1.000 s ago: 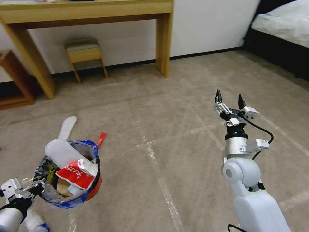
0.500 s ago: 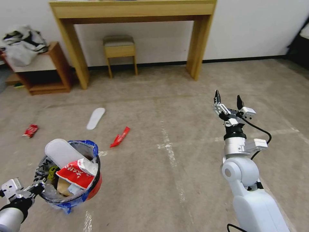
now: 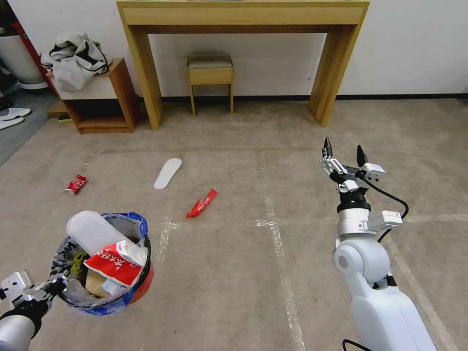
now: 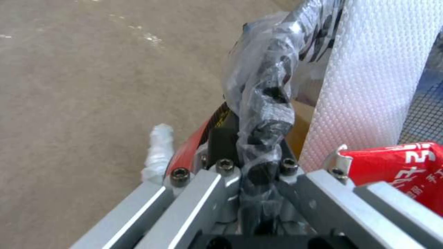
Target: Pick up the trash bin and place the garbage on the floor into it.
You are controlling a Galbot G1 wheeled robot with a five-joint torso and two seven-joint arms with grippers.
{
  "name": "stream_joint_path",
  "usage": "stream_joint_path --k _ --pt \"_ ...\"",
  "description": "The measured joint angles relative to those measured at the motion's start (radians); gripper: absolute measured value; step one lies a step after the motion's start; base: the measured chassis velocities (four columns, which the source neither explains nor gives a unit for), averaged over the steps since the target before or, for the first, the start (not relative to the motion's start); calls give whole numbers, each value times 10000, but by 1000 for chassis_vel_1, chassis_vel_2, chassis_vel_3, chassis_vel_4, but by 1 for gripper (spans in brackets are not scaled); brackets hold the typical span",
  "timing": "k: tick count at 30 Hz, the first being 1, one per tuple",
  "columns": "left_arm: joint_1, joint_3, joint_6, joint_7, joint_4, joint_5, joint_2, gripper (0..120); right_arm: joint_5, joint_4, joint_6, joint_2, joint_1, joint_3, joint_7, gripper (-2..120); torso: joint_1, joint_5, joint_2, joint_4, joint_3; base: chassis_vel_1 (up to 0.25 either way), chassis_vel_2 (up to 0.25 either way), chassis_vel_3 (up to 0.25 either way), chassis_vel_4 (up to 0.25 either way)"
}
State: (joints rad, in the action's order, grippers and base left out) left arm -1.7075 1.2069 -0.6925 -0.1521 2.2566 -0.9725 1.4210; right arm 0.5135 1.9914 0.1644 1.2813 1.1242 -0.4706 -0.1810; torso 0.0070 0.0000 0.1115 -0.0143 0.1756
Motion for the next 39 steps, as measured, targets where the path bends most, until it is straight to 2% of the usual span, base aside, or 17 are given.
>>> stream_joint_path --k 17,39 --pt "-26 78 105 35 -24 104 13 0 -198 -64 109 -4 94 37 62 100 0 0 0 3 0 75 75 75 77" --pt "52 183 183 43 -196 200 -17 0 -529 -383 552 23 44 171 399 100 0 0 0 1 0 0 0 0 0"
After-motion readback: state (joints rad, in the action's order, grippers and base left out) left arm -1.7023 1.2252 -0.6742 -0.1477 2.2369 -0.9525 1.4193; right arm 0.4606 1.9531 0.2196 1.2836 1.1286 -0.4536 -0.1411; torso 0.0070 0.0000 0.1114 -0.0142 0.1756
